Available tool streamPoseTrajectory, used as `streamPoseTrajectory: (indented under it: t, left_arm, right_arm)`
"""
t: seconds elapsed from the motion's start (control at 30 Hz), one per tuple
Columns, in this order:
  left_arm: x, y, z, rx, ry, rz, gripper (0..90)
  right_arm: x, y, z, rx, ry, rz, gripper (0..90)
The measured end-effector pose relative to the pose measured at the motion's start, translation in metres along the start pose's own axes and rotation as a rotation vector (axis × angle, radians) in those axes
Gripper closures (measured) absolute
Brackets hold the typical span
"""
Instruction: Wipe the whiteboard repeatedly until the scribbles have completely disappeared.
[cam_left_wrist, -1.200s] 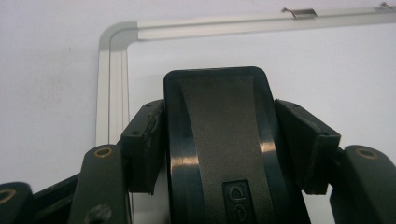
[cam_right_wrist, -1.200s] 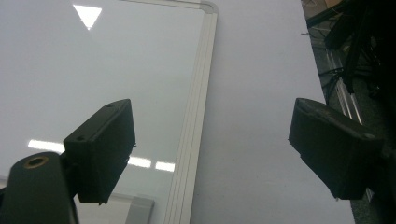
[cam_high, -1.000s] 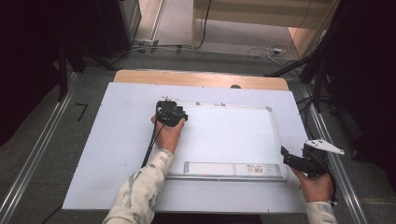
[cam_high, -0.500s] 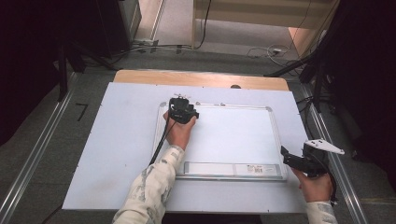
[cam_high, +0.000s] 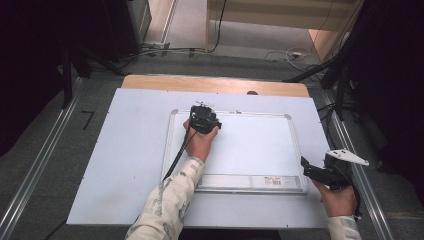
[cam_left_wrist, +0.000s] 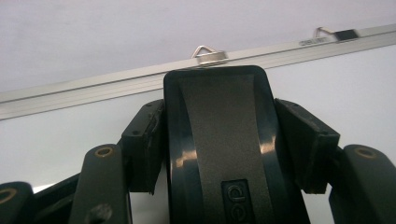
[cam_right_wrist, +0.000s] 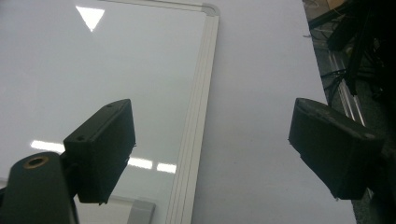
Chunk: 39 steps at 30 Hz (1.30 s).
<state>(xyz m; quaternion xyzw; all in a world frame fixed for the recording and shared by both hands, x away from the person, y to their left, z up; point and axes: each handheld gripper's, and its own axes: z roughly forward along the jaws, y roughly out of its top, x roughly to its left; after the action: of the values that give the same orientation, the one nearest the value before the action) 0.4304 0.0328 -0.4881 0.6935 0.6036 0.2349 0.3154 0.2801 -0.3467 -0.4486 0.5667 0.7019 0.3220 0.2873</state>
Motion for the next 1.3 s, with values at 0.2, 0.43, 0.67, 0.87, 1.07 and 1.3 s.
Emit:
streamPoseTrajectory:
  t: [0.2, 0.43, 0.67, 0.87, 1.07, 1.3]
  left_arm:
    - [0.039, -0.004, -0.007, -0.005, 0.055, -0.065, 38.6]
    - [0.066, -0.011, -0.015, -0.01, 0.111, -0.125, 38.6]
    - [0.069, -0.024, -0.027, -0.014, 0.097, -0.115, 38.7]
    - [0.047, -0.034, -0.035, -0.01, 0.068, -0.081, 38.7]
    - [0.003, -0.039, -0.037, -0.009, 0.006, -0.029, 38.7]
    - [-0.038, -0.039, -0.034, -0.006, -0.037, 0.015, 38.6]
  right_arm:
    - [-0.002, -0.001, -0.002, 0.001, -0.004, 0.007, 13.2]
    - [-0.001, -0.002, -0.002, 0.001, -0.009, -0.002, 13.2]
    - [-0.003, -0.002, -0.001, 0.003, -0.01, 0.007, 13.2]
    - [0.001, -0.001, -0.001, 0.003, -0.008, -0.004, 13.2]
    - [0.004, 0.0, 0.0, 0.006, -0.007, -0.009, 13.2]
    - [0.005, 0.001, 0.001, 0.003, -0.001, -0.014, 13.2]
